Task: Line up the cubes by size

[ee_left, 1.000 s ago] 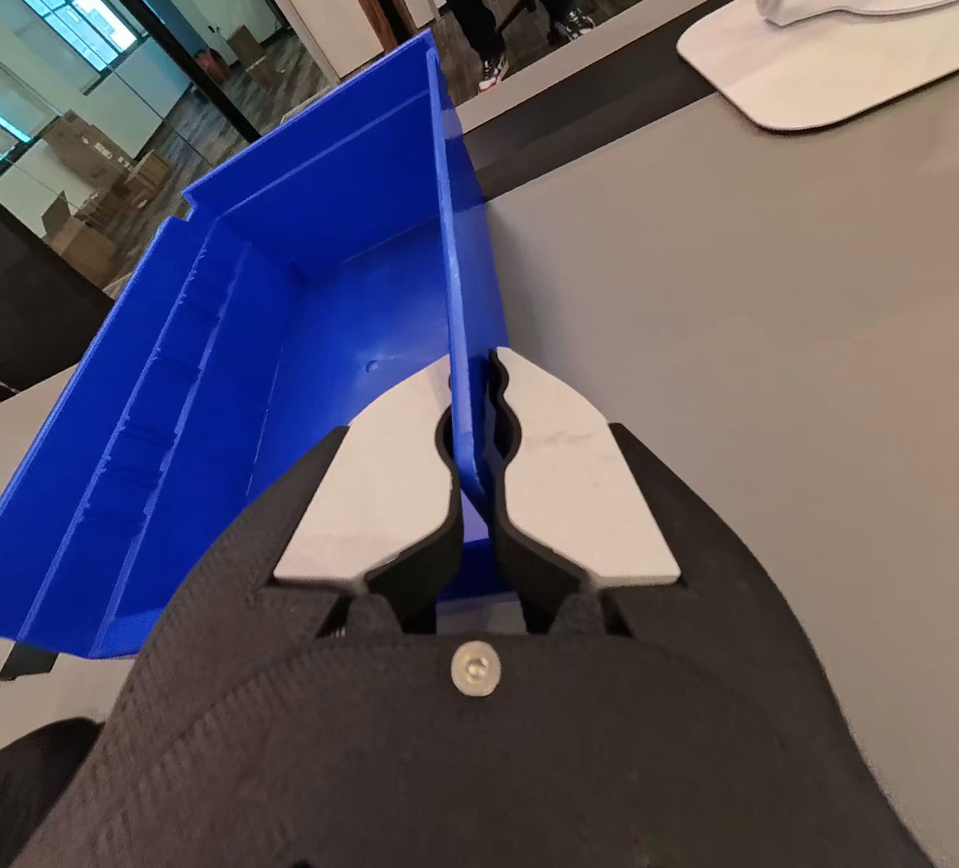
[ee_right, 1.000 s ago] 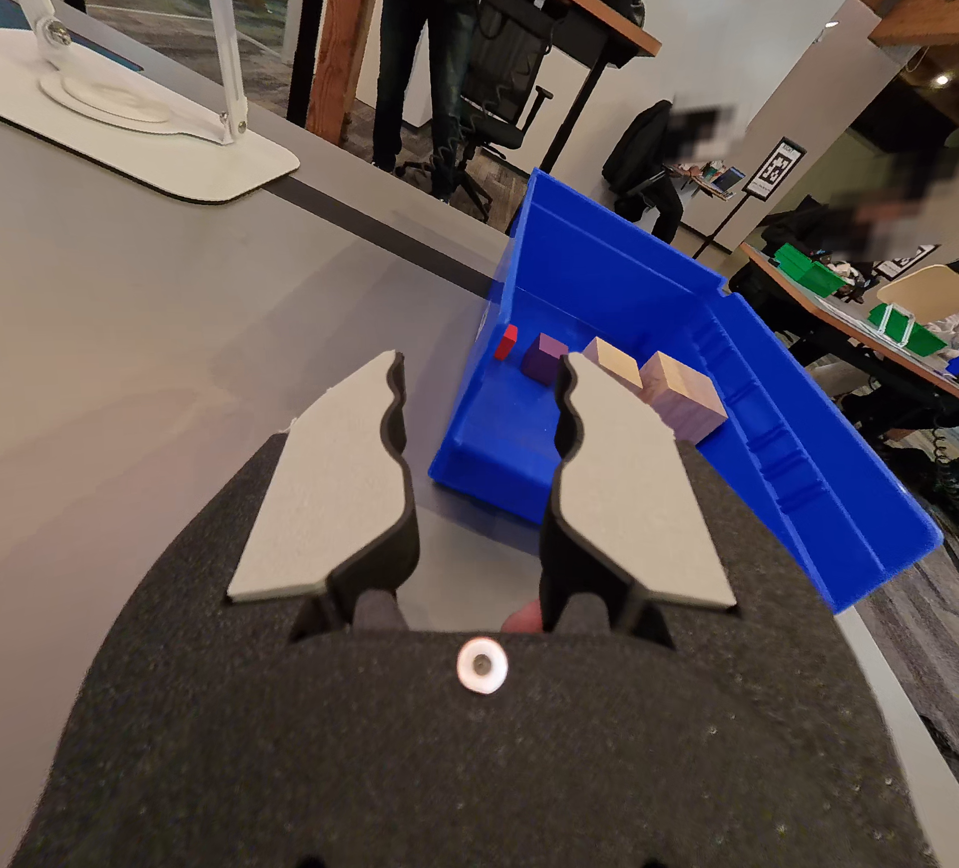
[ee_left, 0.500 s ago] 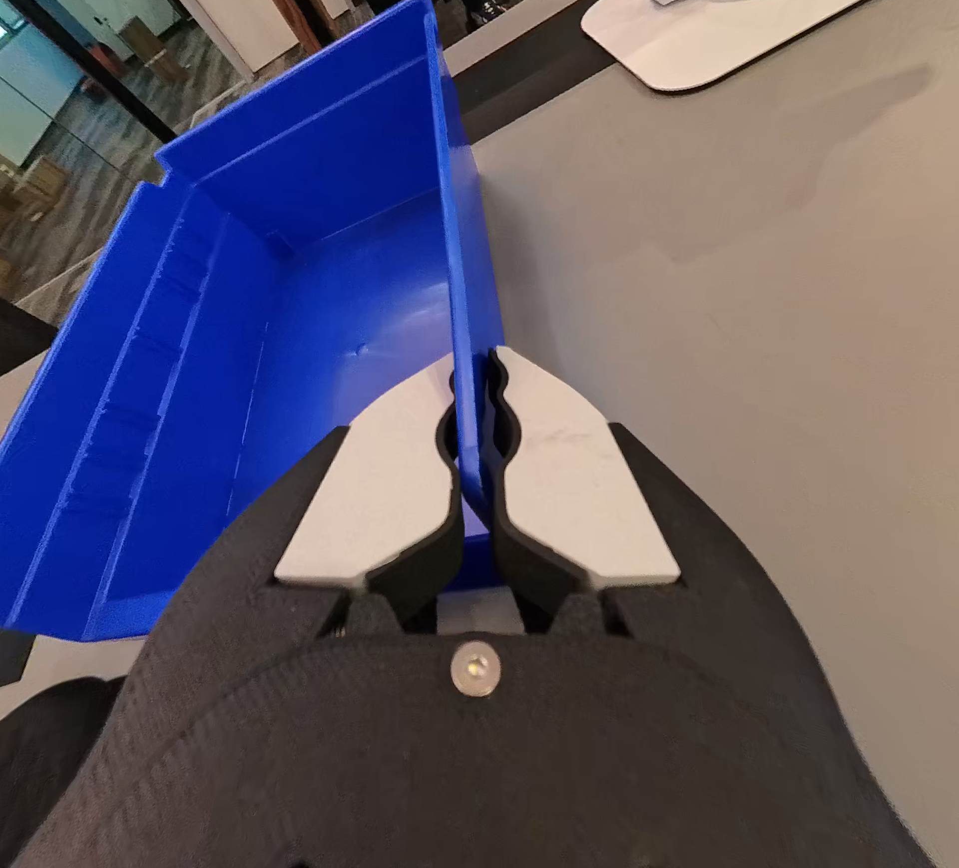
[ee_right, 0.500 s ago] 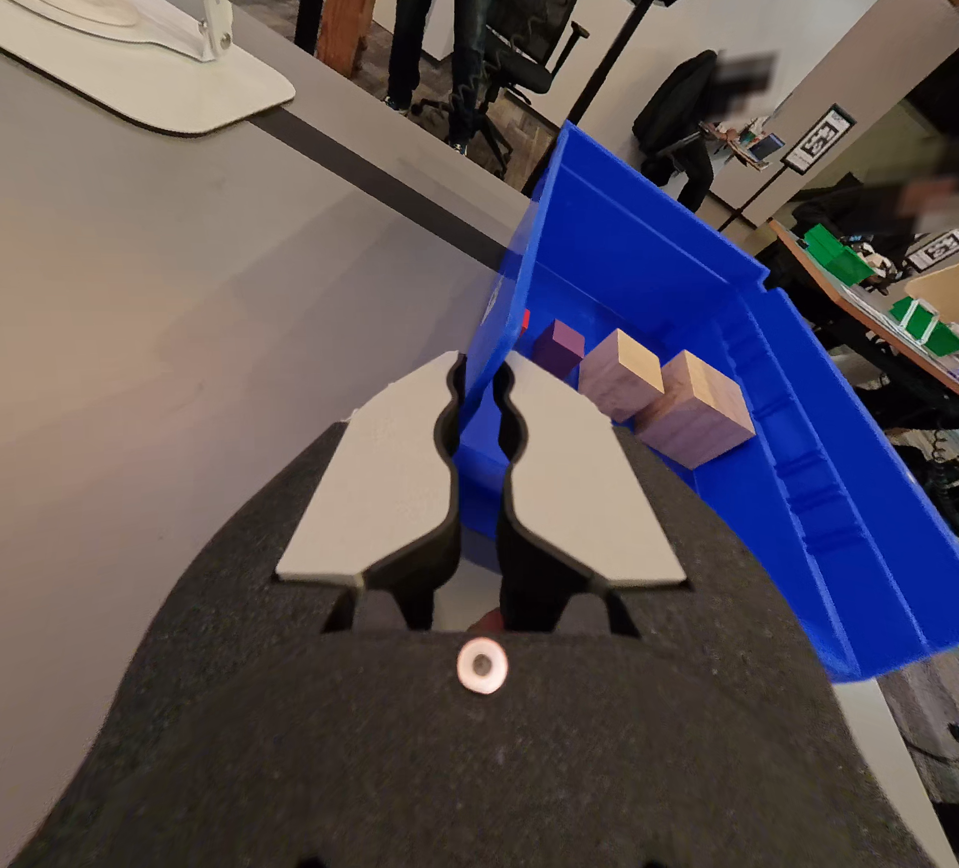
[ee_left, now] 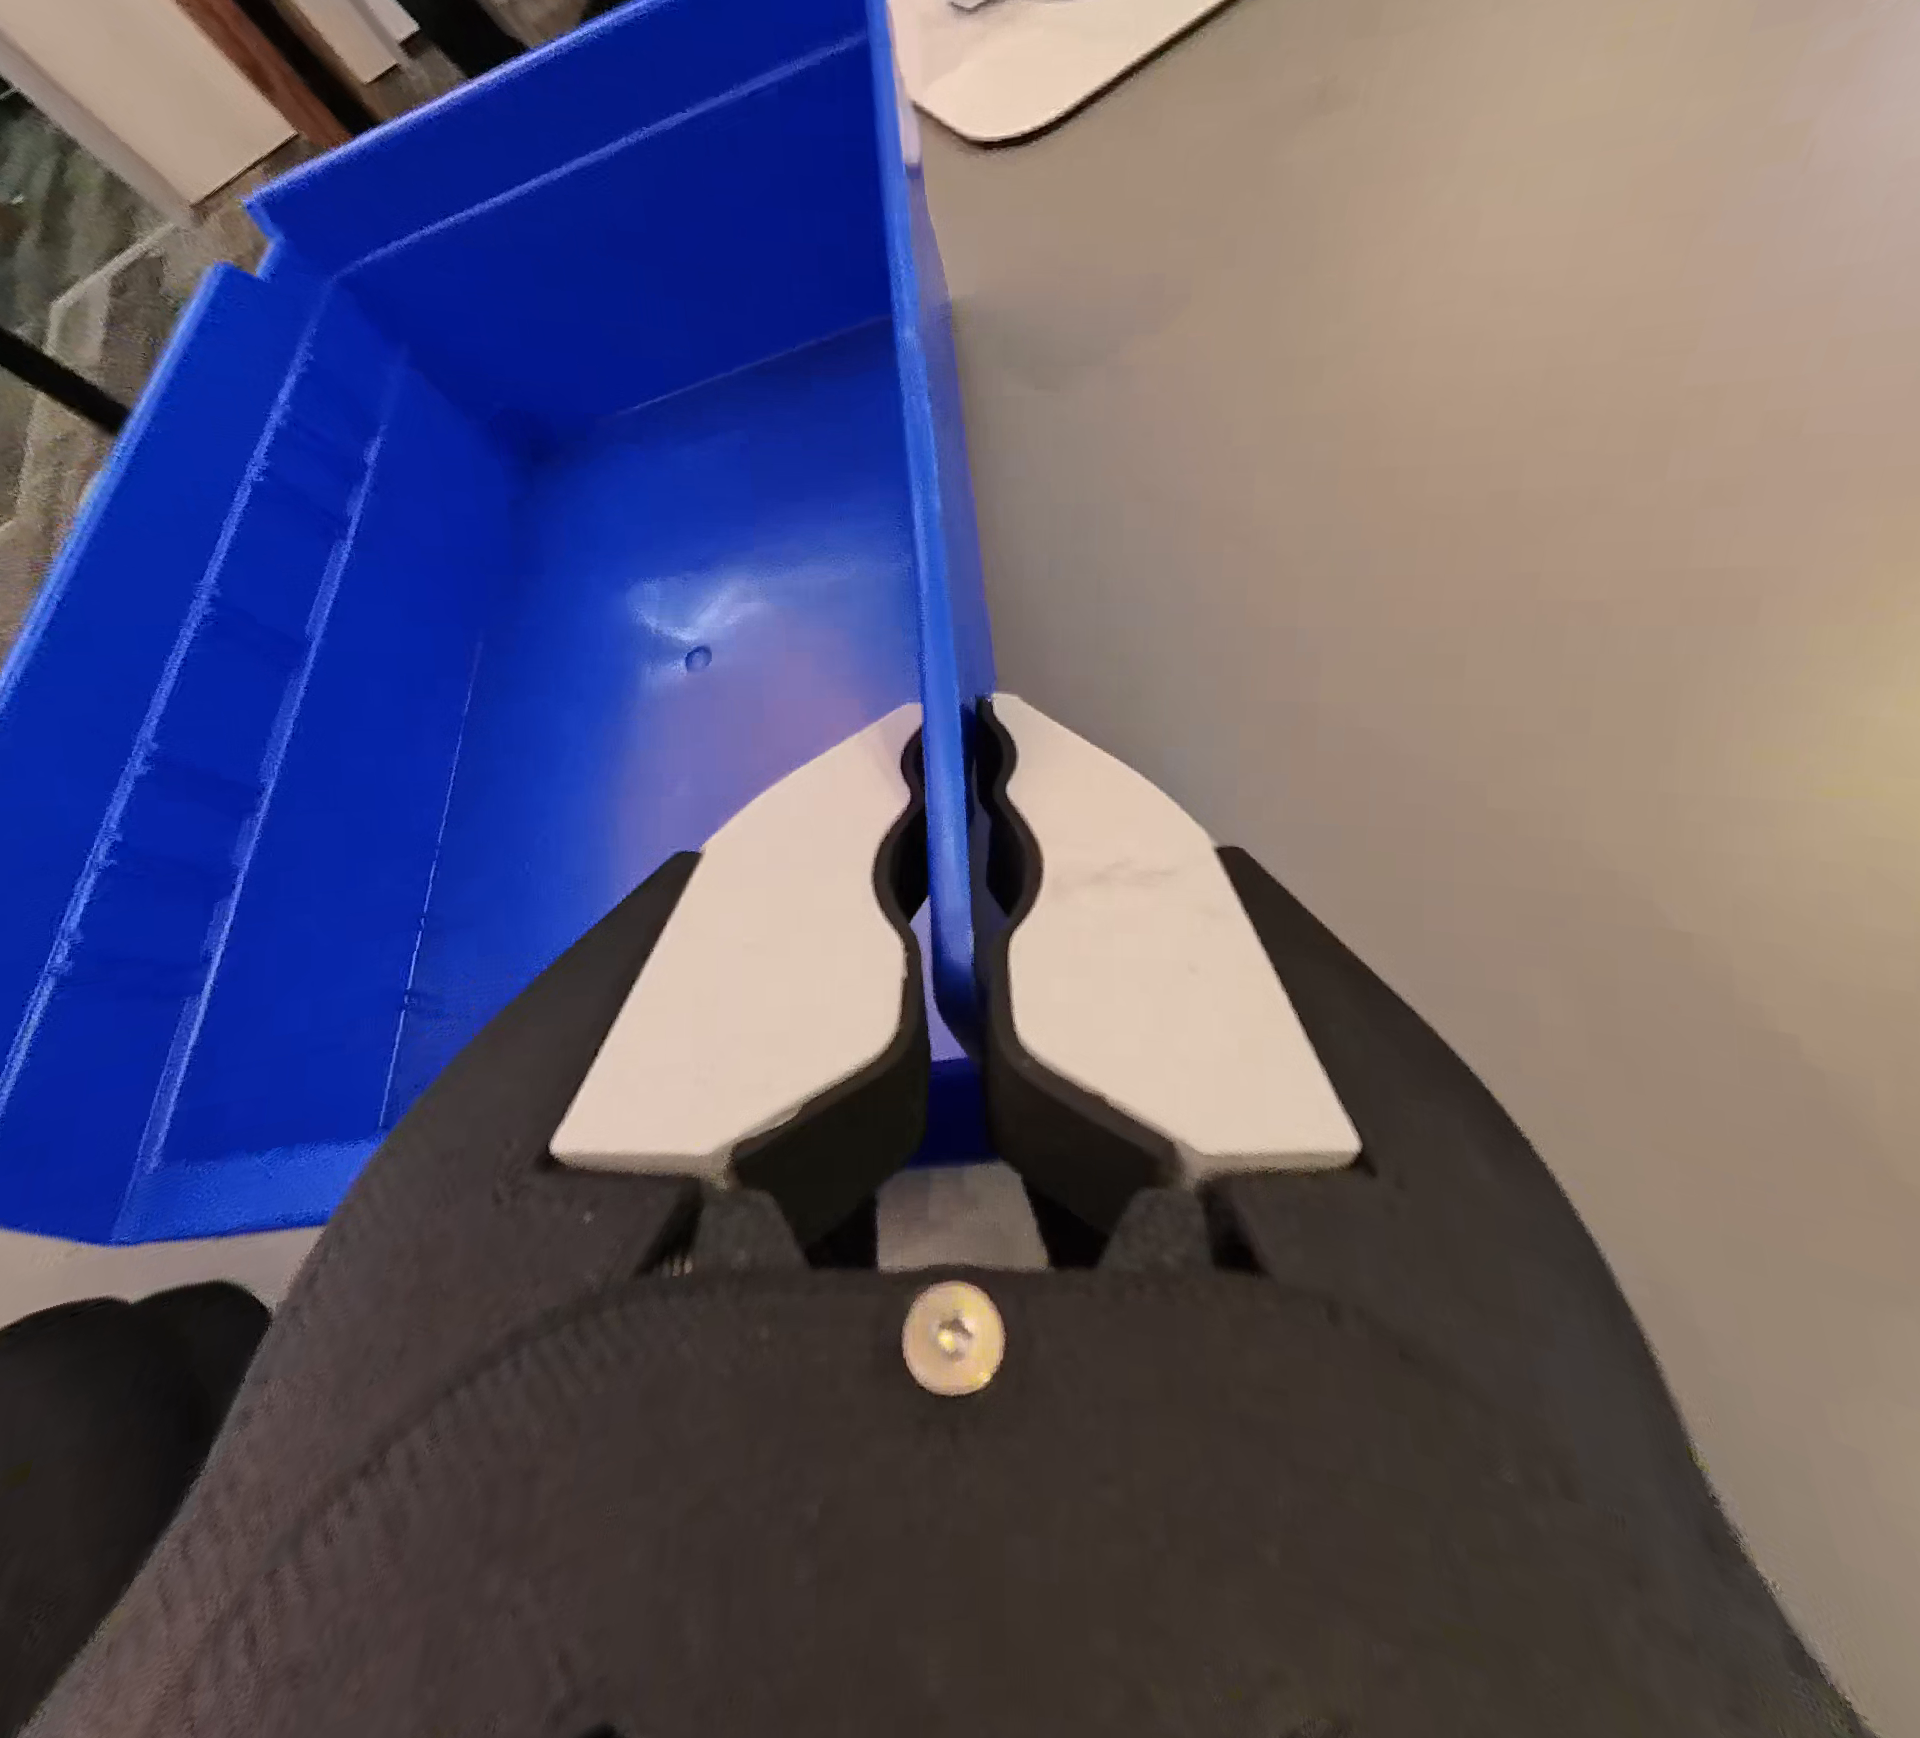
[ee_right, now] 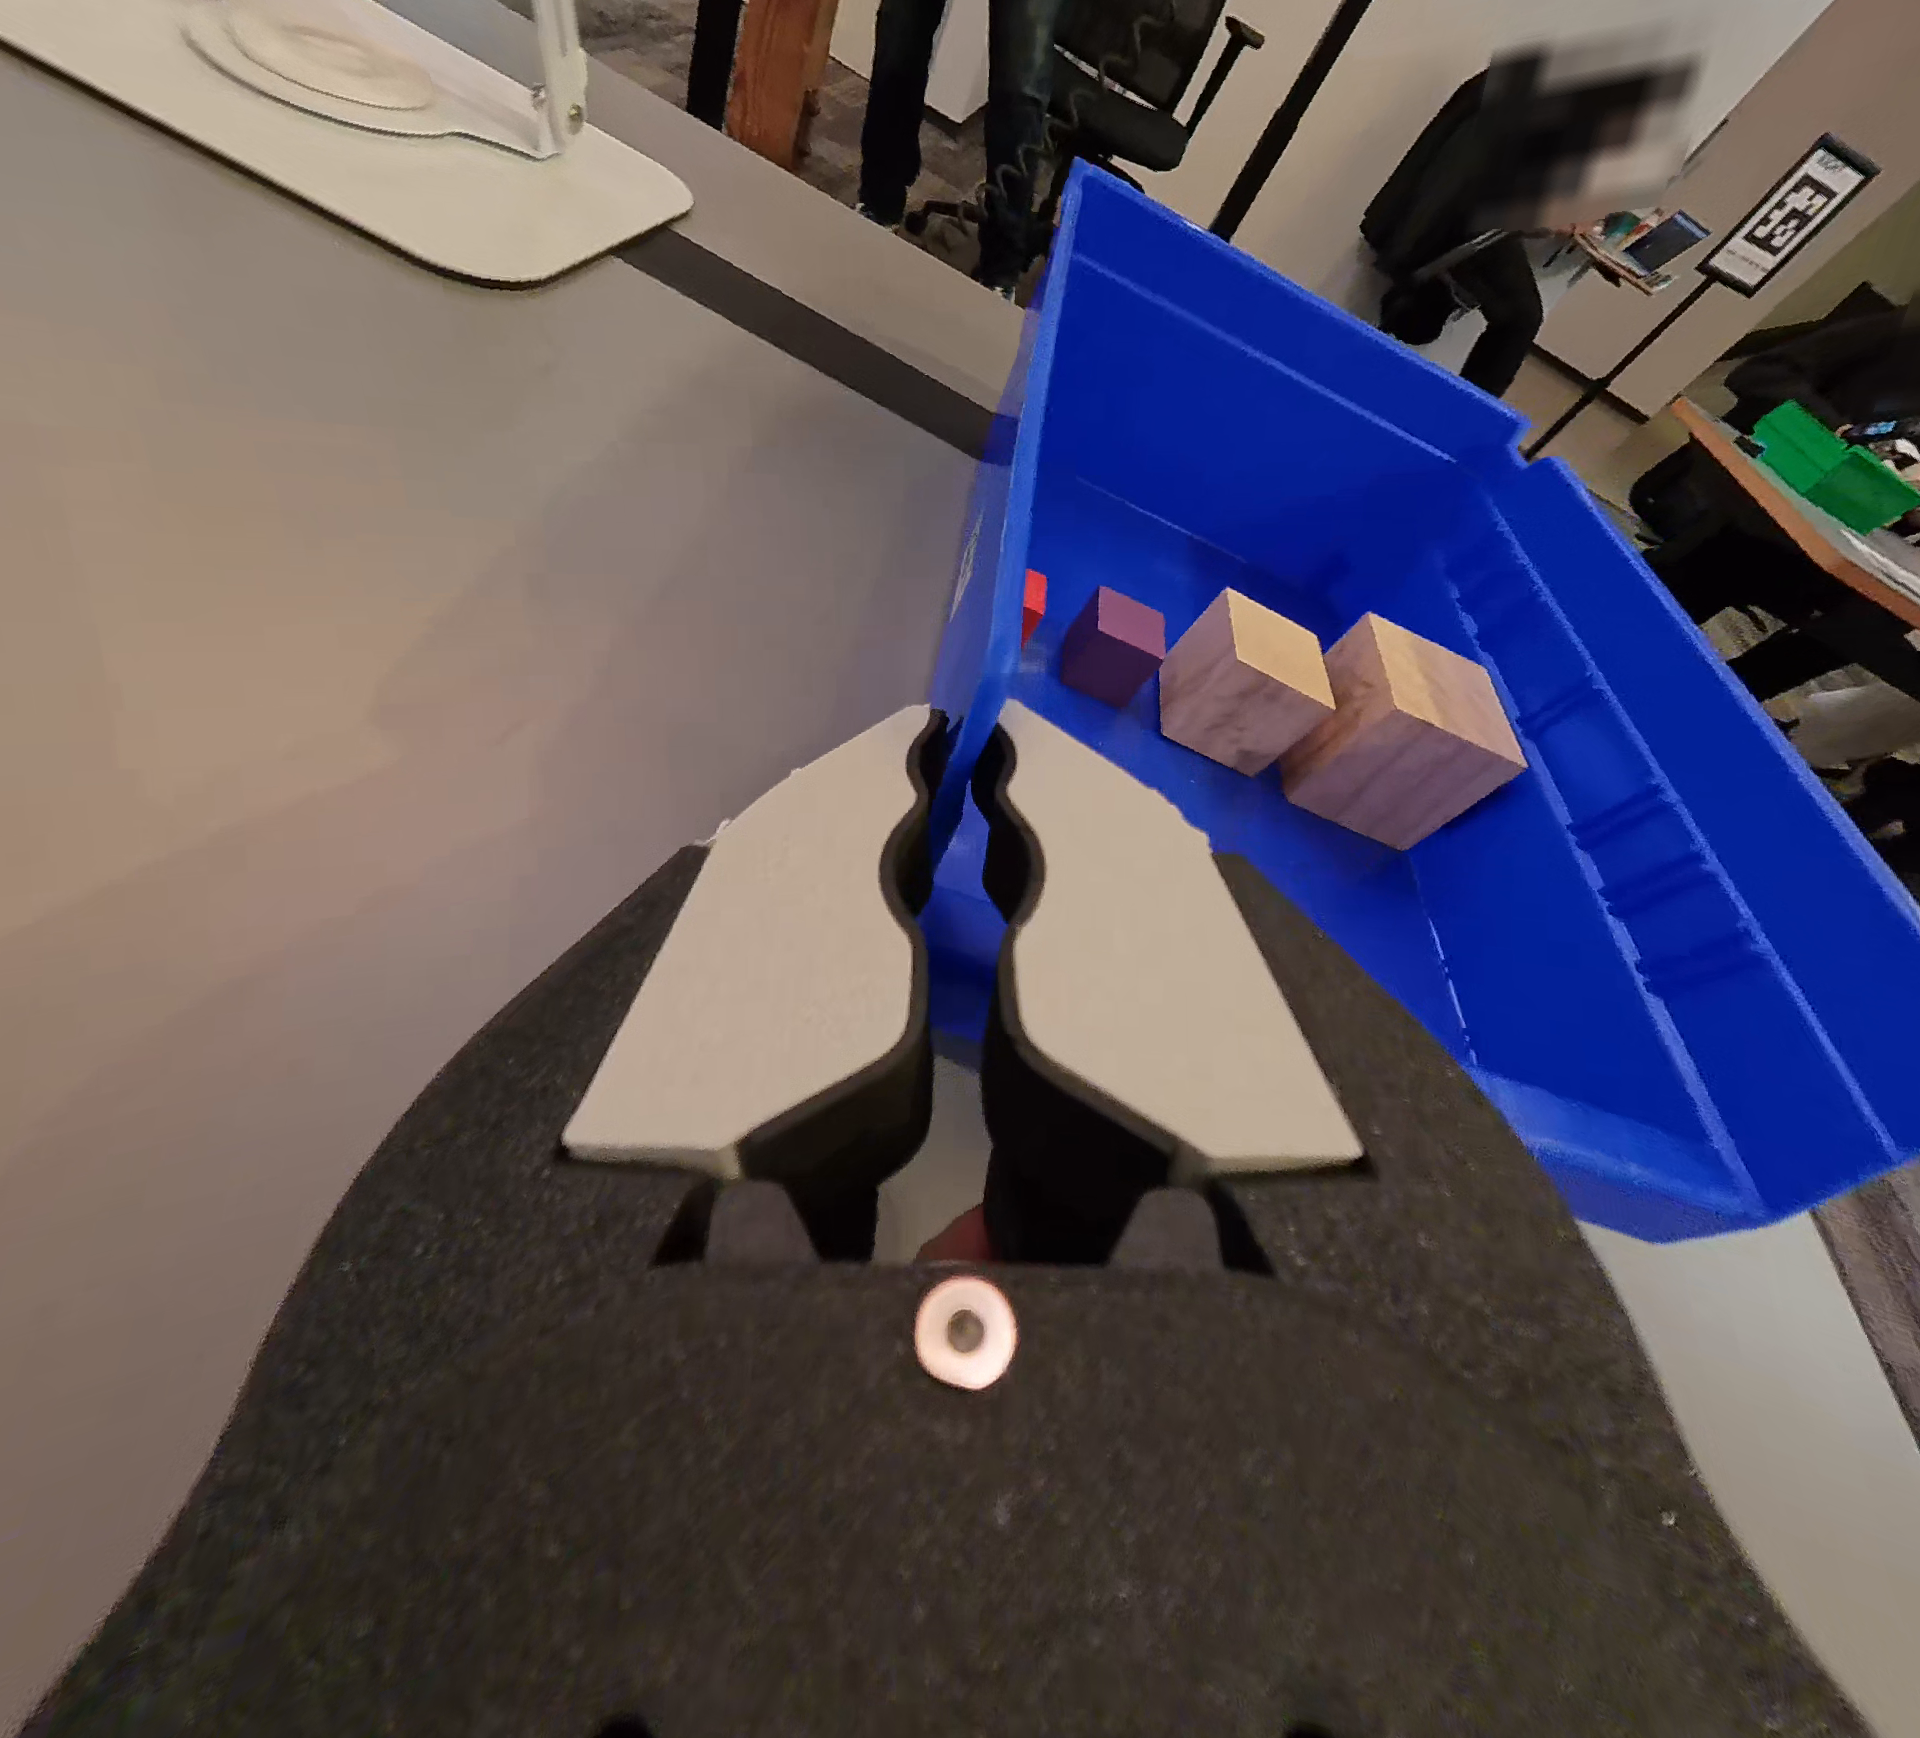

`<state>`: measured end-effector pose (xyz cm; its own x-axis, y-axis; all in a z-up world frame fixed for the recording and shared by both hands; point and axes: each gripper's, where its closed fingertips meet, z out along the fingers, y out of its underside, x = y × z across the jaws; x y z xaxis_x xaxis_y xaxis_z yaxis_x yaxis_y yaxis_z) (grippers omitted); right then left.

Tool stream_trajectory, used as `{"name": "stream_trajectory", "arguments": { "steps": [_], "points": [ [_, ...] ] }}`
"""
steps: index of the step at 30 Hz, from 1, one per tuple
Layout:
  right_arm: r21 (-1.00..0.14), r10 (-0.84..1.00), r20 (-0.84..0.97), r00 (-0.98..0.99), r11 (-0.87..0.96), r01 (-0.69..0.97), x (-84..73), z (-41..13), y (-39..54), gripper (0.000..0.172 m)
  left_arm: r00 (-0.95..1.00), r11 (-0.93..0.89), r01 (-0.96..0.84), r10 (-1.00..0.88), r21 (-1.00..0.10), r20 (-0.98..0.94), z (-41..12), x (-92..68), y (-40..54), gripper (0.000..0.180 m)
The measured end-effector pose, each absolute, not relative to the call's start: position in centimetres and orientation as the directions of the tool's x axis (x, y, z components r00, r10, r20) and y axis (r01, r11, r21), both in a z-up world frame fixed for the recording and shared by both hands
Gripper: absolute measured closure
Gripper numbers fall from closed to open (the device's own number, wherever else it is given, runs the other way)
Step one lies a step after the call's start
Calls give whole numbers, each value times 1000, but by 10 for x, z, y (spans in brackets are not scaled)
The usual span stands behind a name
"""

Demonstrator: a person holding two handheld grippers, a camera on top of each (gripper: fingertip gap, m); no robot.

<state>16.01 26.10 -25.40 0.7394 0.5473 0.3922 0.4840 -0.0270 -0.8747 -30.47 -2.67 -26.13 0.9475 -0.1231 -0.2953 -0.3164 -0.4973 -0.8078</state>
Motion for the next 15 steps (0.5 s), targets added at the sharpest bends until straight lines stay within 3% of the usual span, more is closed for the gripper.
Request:
{"name": "stream_trajectory", "arguments": {
  "steps": [15],
  "points": [
    [-886, 748, 357, 560, 81, 457, 152, -254, 174, 168, 849, -377, -419, -486, -826, -209, -261, -238, -107, 175]
  ]
}}
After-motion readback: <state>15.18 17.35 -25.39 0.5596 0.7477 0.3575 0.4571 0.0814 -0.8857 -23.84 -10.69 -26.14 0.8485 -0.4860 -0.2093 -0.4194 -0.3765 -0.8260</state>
